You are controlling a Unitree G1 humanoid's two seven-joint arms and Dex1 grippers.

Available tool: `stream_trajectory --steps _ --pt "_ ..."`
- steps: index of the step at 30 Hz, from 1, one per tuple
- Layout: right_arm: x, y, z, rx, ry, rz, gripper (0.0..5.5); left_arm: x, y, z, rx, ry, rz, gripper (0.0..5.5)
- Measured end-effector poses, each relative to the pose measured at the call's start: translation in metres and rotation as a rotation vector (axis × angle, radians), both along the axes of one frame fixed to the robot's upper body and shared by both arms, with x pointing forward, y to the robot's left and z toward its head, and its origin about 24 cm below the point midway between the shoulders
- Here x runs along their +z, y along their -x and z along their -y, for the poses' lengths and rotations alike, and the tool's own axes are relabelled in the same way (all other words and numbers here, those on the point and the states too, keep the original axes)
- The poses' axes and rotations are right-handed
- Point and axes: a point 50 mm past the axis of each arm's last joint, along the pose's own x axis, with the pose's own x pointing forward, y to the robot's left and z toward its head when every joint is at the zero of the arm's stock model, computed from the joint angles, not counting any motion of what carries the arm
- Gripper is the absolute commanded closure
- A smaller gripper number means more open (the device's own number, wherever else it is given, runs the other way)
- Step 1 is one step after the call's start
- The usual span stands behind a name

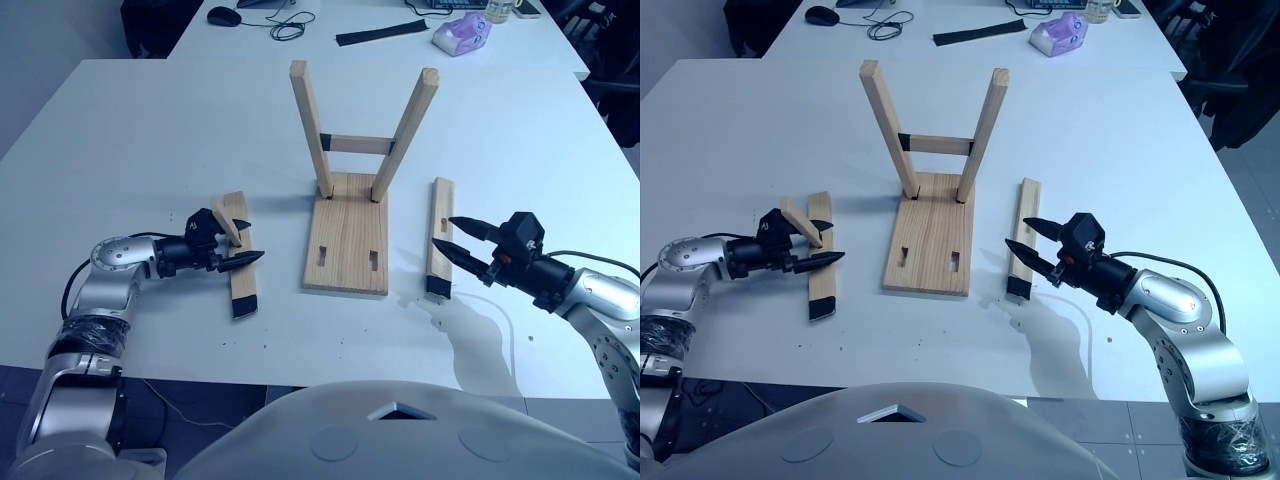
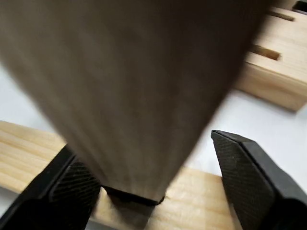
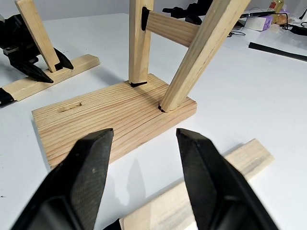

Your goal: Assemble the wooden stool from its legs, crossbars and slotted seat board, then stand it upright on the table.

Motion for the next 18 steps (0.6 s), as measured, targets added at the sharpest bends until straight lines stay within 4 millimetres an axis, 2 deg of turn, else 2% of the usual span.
stream_trajectory --steps 3,7,13,18 --pt "-0.001 0.000 0.000 -0.003 0.004 -0.002 3.09 0.008 -0.003 0.010 0.001 0.084 -0.035 1.74" --pt "-0.001 0.001 0.000 -0.006 0.003 -0.002 3.09 0.034 -0.016 0.023 -0.008 0.183 0.007 1.74" --pt "-0.001 0.002 -0.001 -0.007 0.002 -0.002 3.09 0.048 -0.019 0.024 0.002 0.221 0.023 1.74" --pt "0.000 0.002 -0.002 -0.002 0.001 0.003 3.09 0.075 -0.024 0.026 -0.019 0.258 0.072 1.74"
